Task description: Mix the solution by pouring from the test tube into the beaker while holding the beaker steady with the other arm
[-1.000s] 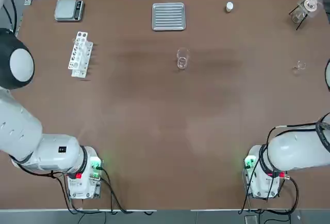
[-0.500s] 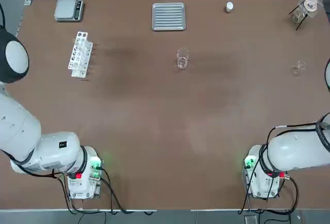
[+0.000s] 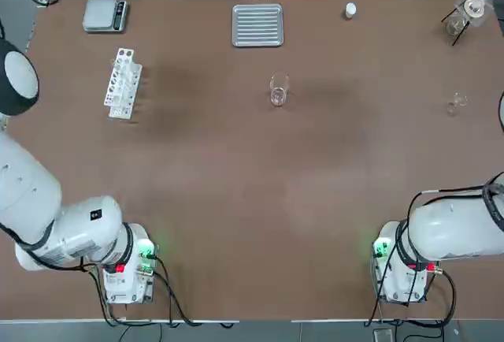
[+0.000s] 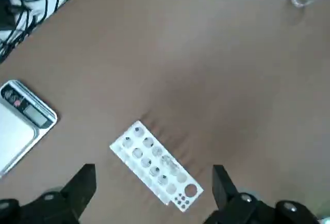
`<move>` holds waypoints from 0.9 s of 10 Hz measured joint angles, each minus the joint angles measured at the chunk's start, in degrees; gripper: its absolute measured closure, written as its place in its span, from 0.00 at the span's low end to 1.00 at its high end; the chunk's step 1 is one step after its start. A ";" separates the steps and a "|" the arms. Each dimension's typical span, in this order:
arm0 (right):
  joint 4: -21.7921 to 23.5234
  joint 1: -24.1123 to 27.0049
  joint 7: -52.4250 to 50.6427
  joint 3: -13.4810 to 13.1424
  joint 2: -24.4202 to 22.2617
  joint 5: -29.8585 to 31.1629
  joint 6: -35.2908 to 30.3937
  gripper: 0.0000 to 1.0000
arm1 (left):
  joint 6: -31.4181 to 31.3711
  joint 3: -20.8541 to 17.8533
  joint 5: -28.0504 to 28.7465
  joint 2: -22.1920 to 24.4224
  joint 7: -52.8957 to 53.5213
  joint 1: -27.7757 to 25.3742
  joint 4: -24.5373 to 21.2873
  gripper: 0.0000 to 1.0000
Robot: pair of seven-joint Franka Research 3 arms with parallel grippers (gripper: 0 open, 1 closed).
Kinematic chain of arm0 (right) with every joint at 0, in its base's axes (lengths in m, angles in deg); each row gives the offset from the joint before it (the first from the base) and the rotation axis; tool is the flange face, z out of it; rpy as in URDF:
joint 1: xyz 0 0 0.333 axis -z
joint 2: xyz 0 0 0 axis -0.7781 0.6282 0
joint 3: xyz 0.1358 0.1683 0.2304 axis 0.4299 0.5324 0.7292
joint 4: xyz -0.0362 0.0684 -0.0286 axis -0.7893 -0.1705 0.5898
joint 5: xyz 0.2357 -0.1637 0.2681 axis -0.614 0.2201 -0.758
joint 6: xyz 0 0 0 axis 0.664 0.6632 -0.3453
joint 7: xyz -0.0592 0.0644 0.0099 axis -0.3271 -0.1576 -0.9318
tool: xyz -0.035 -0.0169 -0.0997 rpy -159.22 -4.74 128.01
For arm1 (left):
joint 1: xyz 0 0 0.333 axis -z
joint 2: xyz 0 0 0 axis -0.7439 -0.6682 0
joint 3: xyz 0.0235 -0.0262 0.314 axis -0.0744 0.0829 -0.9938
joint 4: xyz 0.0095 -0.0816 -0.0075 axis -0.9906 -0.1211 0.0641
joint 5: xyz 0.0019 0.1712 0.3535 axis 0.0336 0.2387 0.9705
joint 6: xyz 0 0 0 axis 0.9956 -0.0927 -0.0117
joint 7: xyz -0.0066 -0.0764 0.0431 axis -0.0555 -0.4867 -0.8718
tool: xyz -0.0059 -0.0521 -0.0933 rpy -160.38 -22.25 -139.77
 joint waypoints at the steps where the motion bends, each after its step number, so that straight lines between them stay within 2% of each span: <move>1: 1.80 0.24 -3.92 0.00 0.91 -2.77 0.96 0.00 | 0.97 0.01 -2.25 -1.23 7.07 -2.30 -0.39 0.00; 5: 6.28 1.94 -29.09 -0.06 8.71 -14.19 8.47 0.00 | 10.48 0.04 -13.11 -6.48 27.86 -7.95 -0.86 0.00; 7: 6.92 2.47 -38.12 0.02 13.77 -18.89 11.93 0.00 | 12.90 0.04 -18.22 -10.47 42.69 -10.86 -3.06 0.00; 9: 7.29 2.08 -45.05 0.60 17.57 -23.97 14.80 0.00 | 14.36 0.06 -20.57 -15.44 53.10 -15.34 -6.20 0.00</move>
